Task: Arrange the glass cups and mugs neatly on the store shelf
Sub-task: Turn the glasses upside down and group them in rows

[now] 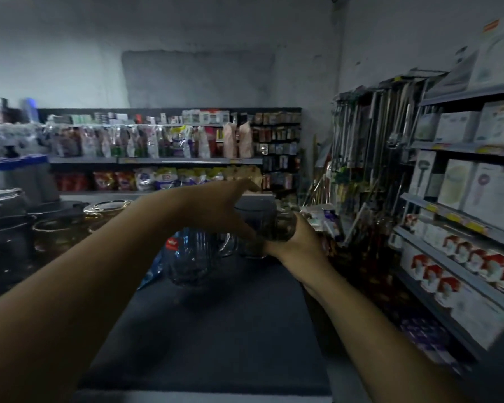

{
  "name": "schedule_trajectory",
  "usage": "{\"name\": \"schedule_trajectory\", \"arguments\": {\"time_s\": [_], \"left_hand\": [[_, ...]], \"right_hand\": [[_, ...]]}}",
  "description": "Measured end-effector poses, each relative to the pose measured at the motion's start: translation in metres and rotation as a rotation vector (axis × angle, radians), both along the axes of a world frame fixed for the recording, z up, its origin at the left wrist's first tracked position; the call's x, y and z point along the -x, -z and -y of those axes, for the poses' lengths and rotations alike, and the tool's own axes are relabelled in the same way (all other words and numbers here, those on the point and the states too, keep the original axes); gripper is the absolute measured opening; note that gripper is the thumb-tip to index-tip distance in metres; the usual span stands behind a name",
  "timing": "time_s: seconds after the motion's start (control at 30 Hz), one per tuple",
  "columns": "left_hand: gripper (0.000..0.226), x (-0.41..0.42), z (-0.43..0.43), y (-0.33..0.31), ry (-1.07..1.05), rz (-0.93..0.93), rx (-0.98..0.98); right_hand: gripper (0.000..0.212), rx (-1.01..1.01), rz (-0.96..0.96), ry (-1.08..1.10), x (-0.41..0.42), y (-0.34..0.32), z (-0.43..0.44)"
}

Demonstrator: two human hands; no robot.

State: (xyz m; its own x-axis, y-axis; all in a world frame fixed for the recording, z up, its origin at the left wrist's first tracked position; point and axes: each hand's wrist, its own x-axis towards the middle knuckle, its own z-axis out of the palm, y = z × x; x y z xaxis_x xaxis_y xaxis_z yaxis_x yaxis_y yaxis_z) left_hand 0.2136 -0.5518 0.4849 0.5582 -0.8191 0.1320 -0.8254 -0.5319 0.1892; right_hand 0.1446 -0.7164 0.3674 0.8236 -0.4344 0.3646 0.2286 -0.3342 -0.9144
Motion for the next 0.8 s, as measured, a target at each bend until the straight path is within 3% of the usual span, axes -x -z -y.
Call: {"name": "schedule_trajectory", "arguments": {"time_s": [0.1, 0.2, 0.37, 0.47, 0.57, 0.67, 0.8], "left_hand": [[0.100, -0.003, 0.000, 0.006, 0.007, -0.083, 0.094], [0.098, -0.006, -0.005, 0.009, 0.057, -0.176, 0.197], [0.089, -0.002, -0.014, 0.008, 0.149, -0.242, 0.344], [0.080, -0.005, -0.019, 0.008, 0.195, -0.270, 0.402], [0.068, -0.012, -0.025, 0.008, 0.155, -0.209, 0.388], [0.059, -0.021, -0.033, 0.008, 0.055, -0.030, 0.330], [0.050, -0.036, -0.041, 0.012, -0.050, 0.048, 0.258]], "right_hand": [[0.063, -0.003, 0.061, -0.029, 0.007, -0.004, 0.007], [0.051, 0.049, 0.056, -0.114, 0.021, -0.023, 0.021], [0.069, 0.344, -0.070, -0.141, 0.038, -0.070, 0.037], [0.080, 0.403, -0.112, -0.130, 0.041, -0.092, 0.040], [0.082, 0.520, -0.182, -0.080, 0.038, -0.102, 0.037], [0.068, 0.626, -0.234, -0.036, 0.033, -0.103, 0.031], [0.052, 0.726, -0.298, 0.001, 0.019, -0.097, 0.020]]}}
